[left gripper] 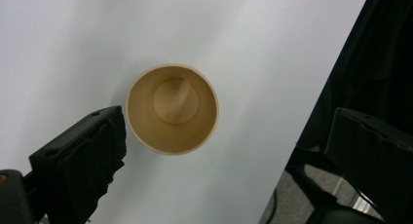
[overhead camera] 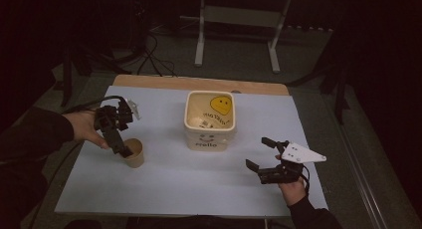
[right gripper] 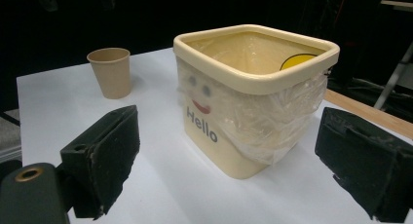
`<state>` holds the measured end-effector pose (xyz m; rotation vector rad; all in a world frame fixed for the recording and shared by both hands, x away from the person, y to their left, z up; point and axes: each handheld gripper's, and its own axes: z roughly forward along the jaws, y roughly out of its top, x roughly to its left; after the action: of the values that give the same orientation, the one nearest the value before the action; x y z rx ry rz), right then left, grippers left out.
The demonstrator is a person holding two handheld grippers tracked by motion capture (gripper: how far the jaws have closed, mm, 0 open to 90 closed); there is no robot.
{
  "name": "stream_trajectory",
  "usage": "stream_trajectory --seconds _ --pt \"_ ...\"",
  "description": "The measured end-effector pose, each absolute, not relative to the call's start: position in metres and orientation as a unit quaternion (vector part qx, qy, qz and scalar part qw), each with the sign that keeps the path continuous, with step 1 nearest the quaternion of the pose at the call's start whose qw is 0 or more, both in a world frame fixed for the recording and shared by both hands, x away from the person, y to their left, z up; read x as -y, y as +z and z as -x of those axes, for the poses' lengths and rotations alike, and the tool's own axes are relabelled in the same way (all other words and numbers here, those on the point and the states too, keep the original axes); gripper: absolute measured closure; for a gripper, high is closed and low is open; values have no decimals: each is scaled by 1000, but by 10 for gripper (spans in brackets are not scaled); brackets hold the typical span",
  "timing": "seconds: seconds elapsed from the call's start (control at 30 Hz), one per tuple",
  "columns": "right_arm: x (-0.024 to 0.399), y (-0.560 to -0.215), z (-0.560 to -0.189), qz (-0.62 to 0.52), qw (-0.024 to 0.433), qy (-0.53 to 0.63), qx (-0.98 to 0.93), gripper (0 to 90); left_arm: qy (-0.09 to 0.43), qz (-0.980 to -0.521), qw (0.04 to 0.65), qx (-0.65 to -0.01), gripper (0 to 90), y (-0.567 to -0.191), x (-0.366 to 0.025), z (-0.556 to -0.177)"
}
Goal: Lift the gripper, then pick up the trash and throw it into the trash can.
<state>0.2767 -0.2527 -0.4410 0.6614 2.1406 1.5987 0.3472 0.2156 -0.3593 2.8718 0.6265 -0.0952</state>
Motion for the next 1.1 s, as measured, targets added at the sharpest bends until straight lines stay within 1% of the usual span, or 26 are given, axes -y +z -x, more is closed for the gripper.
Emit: stream_trajectory --seconds 0.1,0.3,0.43,0.77,0.9,1.03,1.1 --pt "253 -441 -276 -233 192 570 -764 89 -28 -974 89 -206 21 -362 -212 -347" --pt "252 -441 -277 -230 188 570 -766 90 -40 -981 61 -181 21 -370 -206 -346" --pt "252 -442 -277 -230 186 569 -767 90 -36 -983 59 -172 21 -373 -205 -346" --pt "251 -442 -276 -225 182 570 -769 90 -23 -982 60 -179 20 -380 -204 -349" --pt "252 -441 -275 -224 185 571 -768 90 -28 -982 55 -181 20 -388 -204 -350" --pt "252 -442 -276 -226 183 571 -768 90 -31 -979 51 -197 20 -399 -205 -354" --pt "252 -442 -276 -226 182 570 -769 90 -23 -979 42 -196 20 -404 -205 -355"
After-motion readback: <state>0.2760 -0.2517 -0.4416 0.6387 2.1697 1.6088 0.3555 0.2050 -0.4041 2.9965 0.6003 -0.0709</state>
